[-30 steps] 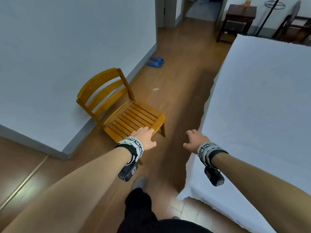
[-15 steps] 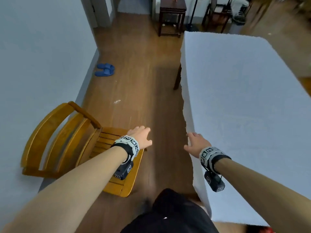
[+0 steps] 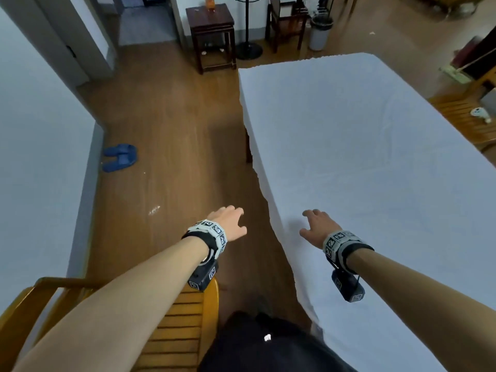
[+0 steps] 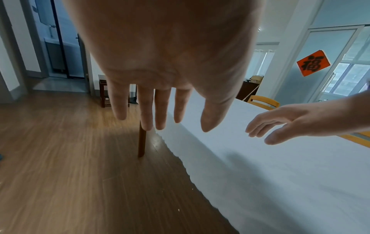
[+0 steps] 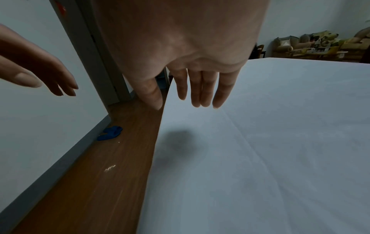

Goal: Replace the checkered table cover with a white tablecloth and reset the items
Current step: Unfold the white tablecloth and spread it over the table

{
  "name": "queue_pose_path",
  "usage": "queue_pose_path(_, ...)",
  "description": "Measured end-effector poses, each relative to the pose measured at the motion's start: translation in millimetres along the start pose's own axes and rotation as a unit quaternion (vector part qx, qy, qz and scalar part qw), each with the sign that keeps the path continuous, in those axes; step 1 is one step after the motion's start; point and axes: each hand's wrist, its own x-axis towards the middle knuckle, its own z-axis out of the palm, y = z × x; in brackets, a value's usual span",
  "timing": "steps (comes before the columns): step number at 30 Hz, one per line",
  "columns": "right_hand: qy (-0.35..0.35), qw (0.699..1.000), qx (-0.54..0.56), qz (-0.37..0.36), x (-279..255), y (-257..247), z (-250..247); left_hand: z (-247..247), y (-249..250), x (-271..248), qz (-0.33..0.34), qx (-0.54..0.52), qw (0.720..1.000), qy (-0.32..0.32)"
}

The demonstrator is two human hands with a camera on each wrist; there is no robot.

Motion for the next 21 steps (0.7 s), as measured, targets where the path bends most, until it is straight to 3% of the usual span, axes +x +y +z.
queue_pose_path(10, 0.022, 0.996, 0.08, 0.022, 127.5, -25.3, -63.4, -103.1, -27.8, 131.9, 0.035, 0.034, 0.998, -0.026)
queue_pose_path(21, 0.048, 0.972, 0.137, 0.184, 277.3, -56.2, -106.0, -212.9, -61.5, 361.8, 0.217, 0.066, 0.972, -0.057)
